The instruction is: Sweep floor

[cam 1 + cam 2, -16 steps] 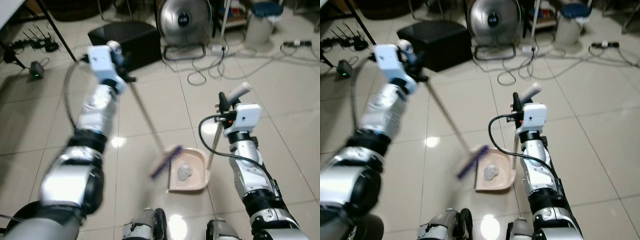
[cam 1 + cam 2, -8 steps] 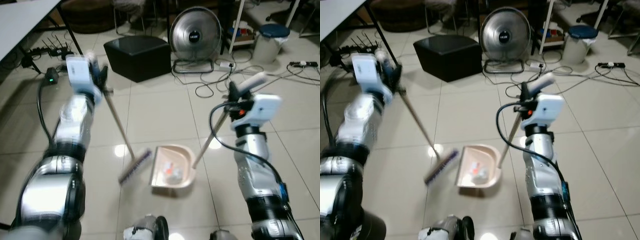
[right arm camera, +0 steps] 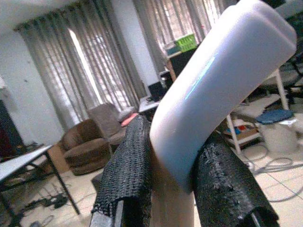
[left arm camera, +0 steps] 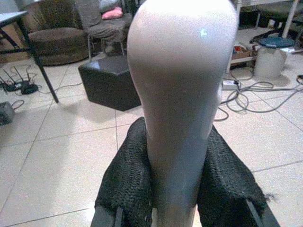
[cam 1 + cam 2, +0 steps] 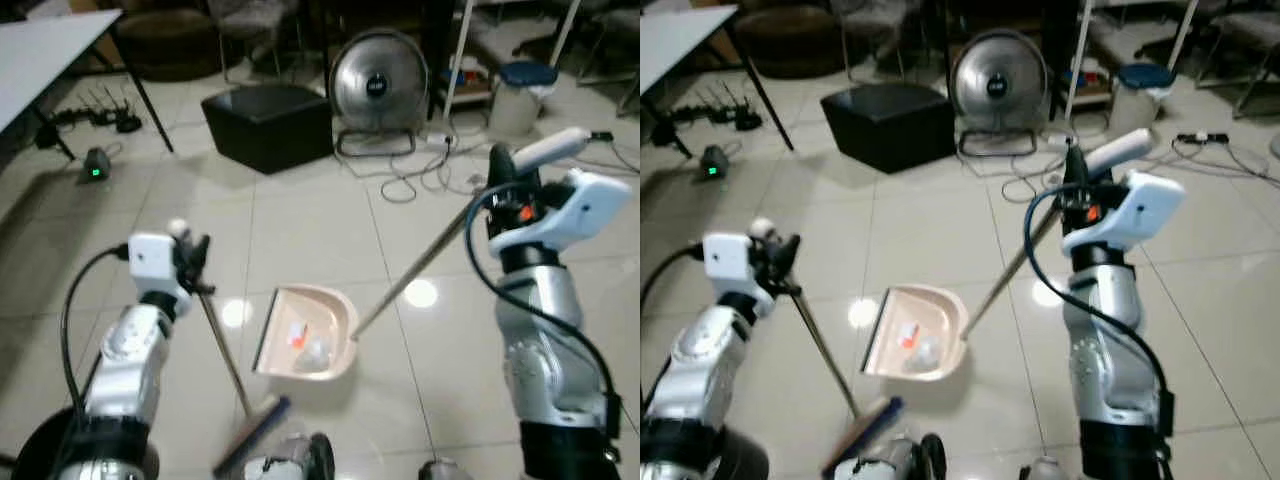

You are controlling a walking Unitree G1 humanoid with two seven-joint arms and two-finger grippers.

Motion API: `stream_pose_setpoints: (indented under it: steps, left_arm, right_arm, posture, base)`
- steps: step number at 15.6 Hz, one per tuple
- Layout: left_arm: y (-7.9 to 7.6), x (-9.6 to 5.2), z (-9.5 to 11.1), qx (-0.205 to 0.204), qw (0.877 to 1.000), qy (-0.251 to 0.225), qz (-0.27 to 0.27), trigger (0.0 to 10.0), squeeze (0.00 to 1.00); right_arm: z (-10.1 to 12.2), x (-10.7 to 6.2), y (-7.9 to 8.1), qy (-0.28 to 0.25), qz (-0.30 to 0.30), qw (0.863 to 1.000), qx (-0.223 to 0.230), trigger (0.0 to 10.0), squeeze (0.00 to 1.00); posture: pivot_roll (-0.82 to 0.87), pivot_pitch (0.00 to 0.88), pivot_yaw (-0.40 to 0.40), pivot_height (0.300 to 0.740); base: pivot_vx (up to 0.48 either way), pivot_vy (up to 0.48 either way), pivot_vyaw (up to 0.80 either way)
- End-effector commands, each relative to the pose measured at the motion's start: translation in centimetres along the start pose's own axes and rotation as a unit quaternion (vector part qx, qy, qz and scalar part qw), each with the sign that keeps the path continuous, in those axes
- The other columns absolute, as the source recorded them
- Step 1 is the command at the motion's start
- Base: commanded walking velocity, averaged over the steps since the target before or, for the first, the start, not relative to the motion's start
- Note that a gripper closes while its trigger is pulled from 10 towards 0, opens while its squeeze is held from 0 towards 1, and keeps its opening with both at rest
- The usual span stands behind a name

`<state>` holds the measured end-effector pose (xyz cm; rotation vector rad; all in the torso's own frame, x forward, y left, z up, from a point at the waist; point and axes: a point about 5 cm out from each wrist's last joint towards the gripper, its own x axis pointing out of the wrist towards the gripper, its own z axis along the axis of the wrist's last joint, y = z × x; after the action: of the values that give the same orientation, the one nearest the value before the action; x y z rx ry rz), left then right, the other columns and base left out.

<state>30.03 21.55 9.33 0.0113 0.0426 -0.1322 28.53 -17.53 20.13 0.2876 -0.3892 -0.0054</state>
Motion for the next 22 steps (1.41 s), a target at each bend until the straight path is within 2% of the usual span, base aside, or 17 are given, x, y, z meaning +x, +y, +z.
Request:
stream_pose_setpoints:
  steps: [1,3,6,11,16,22]
  left_arm:
    - [0.1,-0.3,1.2,0.017,1.0,-0.026,-0.002,10.0,0.0]
    - [-1.2,-0.9,1.7,0.036,0.999,-0.026,-0.014,10.0,0.0]
    - [-2.0,-0.9,2.3,0.035,0.999,-0.032,-0.017,10.0,0.0]
    - [-2.2,-1.0,2.9,0.035,0.999,-0.027,-0.017,10.0,0.0]
    - [-2.1,-1.2,2.7,0.022,1.0,-0.004,-0.005,10.0,0.0]
    - [-2.6,-1.7,2.6,0.023,1.0,-0.001,-0.006,10.0,0.0]
  right_arm:
    - [1.2,0.4,1.0,-0.018,0.017,1.0,0.015,10.0,0.0]
    - [2.3,0.8,0.8,-0.008,0.016,1.0,0.003,10.0,0.0]
    - [2.9,1.3,0.8,-0.004,0.018,1.0,0.003,10.0,0.0]
    - [3.2,1.8,0.8,0.004,0.014,1.0,0.009,10.0,0.0]
    - [3.8,2.4,0.7,0.007,0.015,1.0,-0.006,10.0,0.0]
    - [4.8,3.3,0.2,-0.008,-0.004,1.0,-0.01,10.0,0.0]
  posture:
    - [-0.01,0.0,0.141,0.74]
    - [0.0,0.0,0.123,0.74]
    - [0.01,0.0,0.106,0.74]
    - [0.02,0.0,0.107,0.74]
    - [0.03,0.0,0.115,0.74]
    - [0.03,0.0,0.115,0.74]
  base:
    - [0.0,0.0,0.0]
    - [0.0,-0.172,0.0]
    - [0.0,-0.401,0.0]
    - [0.0,-0.415,0.0]
    - [0.0,0.0,0.0]
    - [0.0,0.0,0.76]
